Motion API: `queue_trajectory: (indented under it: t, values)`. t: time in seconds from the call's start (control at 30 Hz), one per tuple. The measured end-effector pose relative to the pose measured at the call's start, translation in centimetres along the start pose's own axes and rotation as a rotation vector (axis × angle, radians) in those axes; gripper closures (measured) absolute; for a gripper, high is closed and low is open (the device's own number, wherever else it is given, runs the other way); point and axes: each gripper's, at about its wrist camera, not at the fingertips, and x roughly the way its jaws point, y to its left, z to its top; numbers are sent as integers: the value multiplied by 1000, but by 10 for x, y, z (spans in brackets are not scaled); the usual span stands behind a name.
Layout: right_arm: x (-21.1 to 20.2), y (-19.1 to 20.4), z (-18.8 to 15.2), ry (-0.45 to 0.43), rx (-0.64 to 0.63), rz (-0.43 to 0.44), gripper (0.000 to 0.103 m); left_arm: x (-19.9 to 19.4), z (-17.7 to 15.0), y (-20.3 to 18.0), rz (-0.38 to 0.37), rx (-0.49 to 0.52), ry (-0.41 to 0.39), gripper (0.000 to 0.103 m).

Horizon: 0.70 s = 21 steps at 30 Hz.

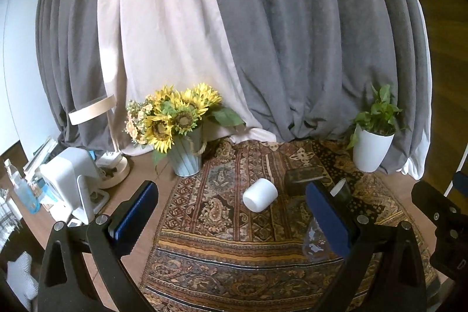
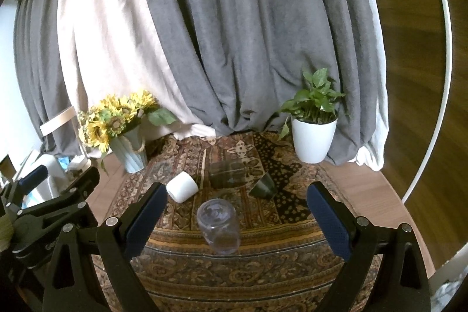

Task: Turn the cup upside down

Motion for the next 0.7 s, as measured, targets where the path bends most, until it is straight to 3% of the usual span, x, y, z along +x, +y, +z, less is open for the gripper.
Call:
queue_trajectory:
  t: [0.7]
  values:
    - [1,1,2,-1,0,-4,6,0,2,-2,-10,-1,-9,0]
